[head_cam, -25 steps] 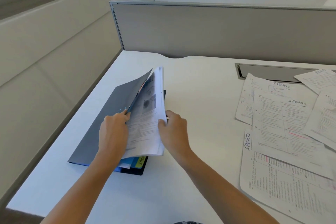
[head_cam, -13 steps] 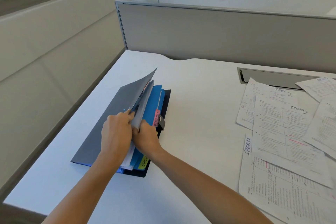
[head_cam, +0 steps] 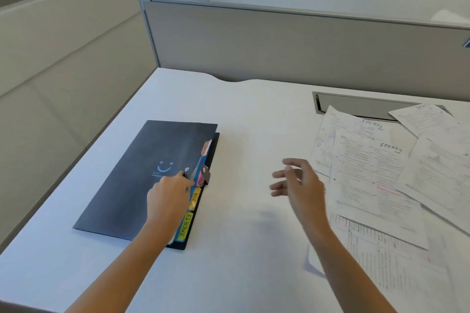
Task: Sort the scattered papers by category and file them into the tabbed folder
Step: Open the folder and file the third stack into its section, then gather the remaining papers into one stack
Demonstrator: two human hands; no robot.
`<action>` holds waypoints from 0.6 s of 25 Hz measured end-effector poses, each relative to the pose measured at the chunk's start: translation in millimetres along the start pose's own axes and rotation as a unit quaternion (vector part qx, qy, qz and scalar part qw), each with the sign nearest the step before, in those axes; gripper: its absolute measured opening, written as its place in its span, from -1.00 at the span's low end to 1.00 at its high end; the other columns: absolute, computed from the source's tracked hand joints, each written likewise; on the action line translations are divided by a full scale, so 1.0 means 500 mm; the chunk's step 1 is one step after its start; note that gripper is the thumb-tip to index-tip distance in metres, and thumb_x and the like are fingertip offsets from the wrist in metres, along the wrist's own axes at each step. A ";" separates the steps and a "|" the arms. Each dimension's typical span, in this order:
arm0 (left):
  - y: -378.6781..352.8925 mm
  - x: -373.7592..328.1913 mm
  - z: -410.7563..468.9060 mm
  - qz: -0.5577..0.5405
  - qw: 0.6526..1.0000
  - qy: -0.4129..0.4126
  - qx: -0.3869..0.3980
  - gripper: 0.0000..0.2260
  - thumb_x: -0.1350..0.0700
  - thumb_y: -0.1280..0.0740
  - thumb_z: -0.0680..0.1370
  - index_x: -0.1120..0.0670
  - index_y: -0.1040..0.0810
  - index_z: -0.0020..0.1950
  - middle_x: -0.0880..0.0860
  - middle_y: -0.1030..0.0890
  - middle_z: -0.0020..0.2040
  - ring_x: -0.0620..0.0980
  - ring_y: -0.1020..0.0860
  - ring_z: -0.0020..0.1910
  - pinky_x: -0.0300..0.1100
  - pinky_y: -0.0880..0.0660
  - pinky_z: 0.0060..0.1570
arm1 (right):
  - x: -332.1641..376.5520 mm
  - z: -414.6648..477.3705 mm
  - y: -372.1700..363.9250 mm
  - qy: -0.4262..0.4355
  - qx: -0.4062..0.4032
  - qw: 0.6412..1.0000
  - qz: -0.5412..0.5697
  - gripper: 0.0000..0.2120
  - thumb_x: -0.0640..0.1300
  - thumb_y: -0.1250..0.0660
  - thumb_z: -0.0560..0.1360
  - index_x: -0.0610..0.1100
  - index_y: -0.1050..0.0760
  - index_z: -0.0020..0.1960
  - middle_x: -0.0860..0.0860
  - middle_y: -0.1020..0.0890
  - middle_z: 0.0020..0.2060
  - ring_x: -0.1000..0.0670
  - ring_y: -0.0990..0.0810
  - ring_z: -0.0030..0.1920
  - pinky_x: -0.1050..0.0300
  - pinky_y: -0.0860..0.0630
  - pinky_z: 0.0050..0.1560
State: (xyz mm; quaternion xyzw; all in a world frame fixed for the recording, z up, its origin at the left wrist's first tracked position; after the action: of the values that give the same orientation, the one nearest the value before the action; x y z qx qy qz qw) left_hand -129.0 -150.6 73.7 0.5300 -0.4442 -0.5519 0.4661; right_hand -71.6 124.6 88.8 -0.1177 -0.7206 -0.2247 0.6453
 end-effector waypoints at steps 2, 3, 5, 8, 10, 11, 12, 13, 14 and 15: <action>-0.016 -0.028 -0.008 -0.077 0.997 0.016 0.005 -0.75 0.12 -0.20 0.57 -0.10 -0.63 0.10 0.05 -0.63 -0.09 0.08 -0.57 -0.19 -0.17 -0.44 -0.29 | -0.028 0.011 0.104 -0.015 -0.052 0.998 -0.024 -0.84 -0.28 -0.15 0.58 -0.13 -0.49 0.05 -0.12 -0.67 -0.23 -0.14 -0.66 -0.38 -0.02 -0.63 -0.28; -0.024 -0.055 -0.015 -0.115 0.993 0.013 0.014 -0.76 0.13 -0.22 0.55 -0.10 -0.64 0.05 0.03 -0.64 -0.09 0.05 -0.58 -0.17 -0.15 -0.48 -0.24 | -0.041 0.014 0.153 -0.024 -0.074 0.996 -0.036 -0.84 -0.28 -0.16 0.57 -0.12 -0.49 0.05 -0.11 -0.67 -0.23 -0.12 -0.67 -0.38 -0.01 -0.64 -0.26; -0.041 -0.126 -0.033 -0.184 0.982 -0.012 0.037 -0.80 0.15 -0.25 0.53 -0.08 -0.64 -0.06 -0.06 -0.66 -0.12 -0.05 -0.60 -0.20 -0.12 -0.55 -0.20 | -0.074 0.019 0.247 -0.042 -0.122 0.989 -0.070 -0.82 -0.29 -0.17 0.55 -0.11 -0.49 0.07 -0.09 -0.68 -0.20 -0.07 -0.67 -0.36 0.06 -0.63 -0.23; -0.061 -0.228 -0.069 -0.254 0.964 -0.046 0.055 -0.82 0.15 -0.28 0.51 -0.13 -0.60 -0.12 -0.12 -0.67 -0.13 -0.16 -0.60 -0.26 -0.20 -0.55 -0.20 | -0.115 0.025 0.377 -0.065 -0.216 0.963 -0.150 -0.78 -0.29 -0.19 0.53 -0.16 -0.48 0.13 -0.13 -0.66 -0.03 -0.11 -0.63 -0.16 0.09 -0.54 -0.05; -0.067 -0.284 -0.100 -0.247 0.967 -0.050 0.039 -0.85 0.09 -0.29 0.53 -0.11 -0.61 0.02 -0.17 -0.66 -0.04 -0.16 -0.60 -0.20 -0.17 -0.55 -0.12 | -0.139 0.036 0.455 -0.083 -0.258 0.938 -0.215 -0.72 -0.29 -0.23 0.51 -0.26 -0.43 0.22 -0.19 -0.57 0.11 -0.18 -0.54 0.06 0.00 -0.45 0.10; -0.068 -0.311 -0.115 -0.238 0.969 -0.057 0.019 -0.83 0.07 -0.29 0.55 -0.08 -0.59 0.10 -0.17 -0.64 0.01 -0.15 -0.60 -0.16 -0.17 -0.54 -0.09 | -0.156 0.048 0.487 -0.097 -0.263 0.929 -0.242 -0.67 -0.28 -0.25 0.51 -0.32 -0.39 0.26 -0.24 -0.51 0.18 -0.23 -0.48 0.15 -0.05 -0.42 0.16; -0.070 -0.337 -0.127 -0.248 0.966 -0.066 -0.001 -0.80 0.08 -0.28 0.56 -0.05 -0.58 0.16 -0.15 -0.63 0.05 -0.14 -0.60 -0.13 -0.18 -0.54 -0.06 | -0.175 0.061 0.513 -0.119 -0.262 0.918 -0.271 -0.60 -0.26 -0.27 0.50 -0.36 -0.33 0.30 -0.29 -0.45 0.23 -0.29 -0.43 0.21 -0.11 -0.39 0.20; -0.075 -0.361 -0.138 -0.274 0.959 -0.074 -0.011 -0.78 0.10 -0.28 0.56 -0.02 -0.57 0.19 -0.12 -0.62 0.09 -0.13 -0.59 -0.11 -0.21 -0.53 -0.04 | -0.192 0.070 0.531 -0.147 -0.254 0.906 -0.304 -0.53 -0.21 -0.30 0.50 -0.40 -0.27 0.33 -0.35 -0.39 0.26 -0.34 -0.38 0.24 -0.16 -0.37 0.22; -0.087 -0.384 -0.146 -0.307 0.948 -0.079 -0.009 -0.77 0.14 -0.27 0.57 0.01 -0.56 0.21 -0.09 -0.61 0.13 -0.13 -0.58 -0.09 -0.25 -0.52 -0.03 | -0.207 0.076 0.541 -0.175 -0.241 0.893 -0.337 -0.44 -0.14 -0.32 0.50 -0.43 -0.22 0.34 -0.38 -0.35 0.27 -0.37 -0.35 0.25 -0.19 -0.35 0.23; -0.099 -0.403 -0.152 -0.332 0.940 -0.081 0.004 -0.76 0.17 -0.26 0.57 0.03 -0.56 0.22 -0.06 -0.60 0.16 -0.13 -0.57 -0.08 -0.30 -0.50 -0.01 | -0.216 0.079 0.543 -0.194 -0.226 0.881 -0.367 -0.37 -0.07 -0.33 0.49 -0.45 -0.19 0.35 -0.39 -0.33 0.28 -0.36 -0.33 0.26 -0.19 -0.33 0.24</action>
State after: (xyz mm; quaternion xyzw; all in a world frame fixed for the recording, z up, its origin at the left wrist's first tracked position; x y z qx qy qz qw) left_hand -54.6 56.8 56.2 0.6028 -0.2808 -0.7147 0.2166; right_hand 33.6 393.1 26.5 -0.0284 -0.7525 -0.5750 0.3198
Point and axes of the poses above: each hand's wrist, its own z-axis towards the middle knuckle, its own y-axis out of the back of the hand, x = y × z, the point moved 8 cm from there along z, towards the middle knuckle
